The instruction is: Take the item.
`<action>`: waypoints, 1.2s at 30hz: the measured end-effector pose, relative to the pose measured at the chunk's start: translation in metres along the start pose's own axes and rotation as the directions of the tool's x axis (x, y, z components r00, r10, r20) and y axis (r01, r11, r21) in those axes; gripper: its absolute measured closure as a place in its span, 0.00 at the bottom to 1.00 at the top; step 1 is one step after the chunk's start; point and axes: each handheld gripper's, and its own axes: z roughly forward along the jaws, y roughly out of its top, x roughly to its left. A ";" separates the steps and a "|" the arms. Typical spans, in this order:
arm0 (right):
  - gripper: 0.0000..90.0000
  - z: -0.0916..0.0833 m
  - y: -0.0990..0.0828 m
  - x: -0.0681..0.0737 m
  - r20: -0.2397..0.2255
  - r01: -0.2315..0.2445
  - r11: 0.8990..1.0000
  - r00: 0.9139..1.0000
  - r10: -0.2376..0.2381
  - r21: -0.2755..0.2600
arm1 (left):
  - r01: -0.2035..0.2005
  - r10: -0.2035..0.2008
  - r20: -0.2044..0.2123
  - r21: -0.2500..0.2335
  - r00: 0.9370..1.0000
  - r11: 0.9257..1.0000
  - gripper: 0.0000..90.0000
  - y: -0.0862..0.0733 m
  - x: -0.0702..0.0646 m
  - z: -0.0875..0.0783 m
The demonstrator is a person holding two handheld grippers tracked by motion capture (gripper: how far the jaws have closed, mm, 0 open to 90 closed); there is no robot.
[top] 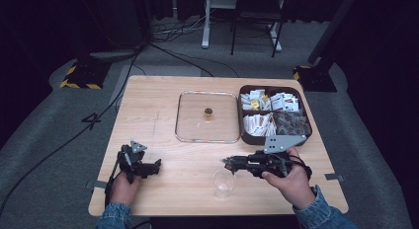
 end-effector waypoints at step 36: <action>0.91 0.039 -0.040 -0.001 -0.052 -0.039 0.991 0.998 0.046 0.130 | -0.001 0.001 -0.001 0.000 1.000 1.000 0.00 0.000 0.000 0.000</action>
